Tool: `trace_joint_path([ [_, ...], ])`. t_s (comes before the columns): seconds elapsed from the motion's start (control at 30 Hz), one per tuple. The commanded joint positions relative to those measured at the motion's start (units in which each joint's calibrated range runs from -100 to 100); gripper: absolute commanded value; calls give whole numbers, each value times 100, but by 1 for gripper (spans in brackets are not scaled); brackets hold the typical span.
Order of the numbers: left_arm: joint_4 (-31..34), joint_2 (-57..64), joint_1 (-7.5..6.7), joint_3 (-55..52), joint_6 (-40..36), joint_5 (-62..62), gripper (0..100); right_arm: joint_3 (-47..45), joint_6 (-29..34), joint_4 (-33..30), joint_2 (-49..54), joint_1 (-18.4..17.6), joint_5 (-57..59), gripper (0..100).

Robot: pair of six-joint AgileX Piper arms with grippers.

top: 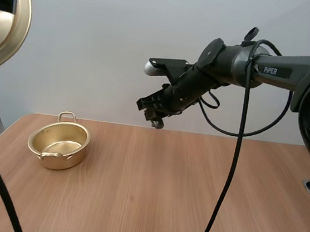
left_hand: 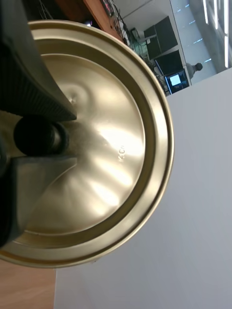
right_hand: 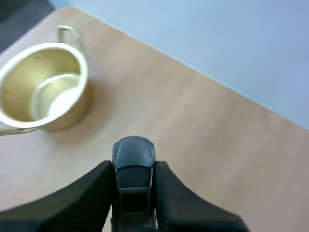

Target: Open the pot, put the car inside, and close it

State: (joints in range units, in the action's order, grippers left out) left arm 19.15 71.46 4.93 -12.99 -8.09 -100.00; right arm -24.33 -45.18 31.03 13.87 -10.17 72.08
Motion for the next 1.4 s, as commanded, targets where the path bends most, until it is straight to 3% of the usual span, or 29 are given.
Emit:
trace_joint_path([
  [0.0, 124, 96, -2, -21, -1, 0, 0, -2, 2, 31, -47, -435, -254, 0],
  [0.2, 486, 217, -2, -24, -1, 0, 0, -2, 2, -598, -70, -1079, -1406, 0],
  [0.37, 542, 321, -2, -24, -1, 0, 0, 13, 2, -936, -298, -1342, -2170, 0],
  [0.83, 509, 639, -2, -24, -1, 0, 0, 1889, 2, -984, -2124, -1444, -1706, 0],
  [1.37, 532, 665, -2, -24, -1, 0, 0, 4112, -11, -1165, -3757, -2014, -664, 0],
])
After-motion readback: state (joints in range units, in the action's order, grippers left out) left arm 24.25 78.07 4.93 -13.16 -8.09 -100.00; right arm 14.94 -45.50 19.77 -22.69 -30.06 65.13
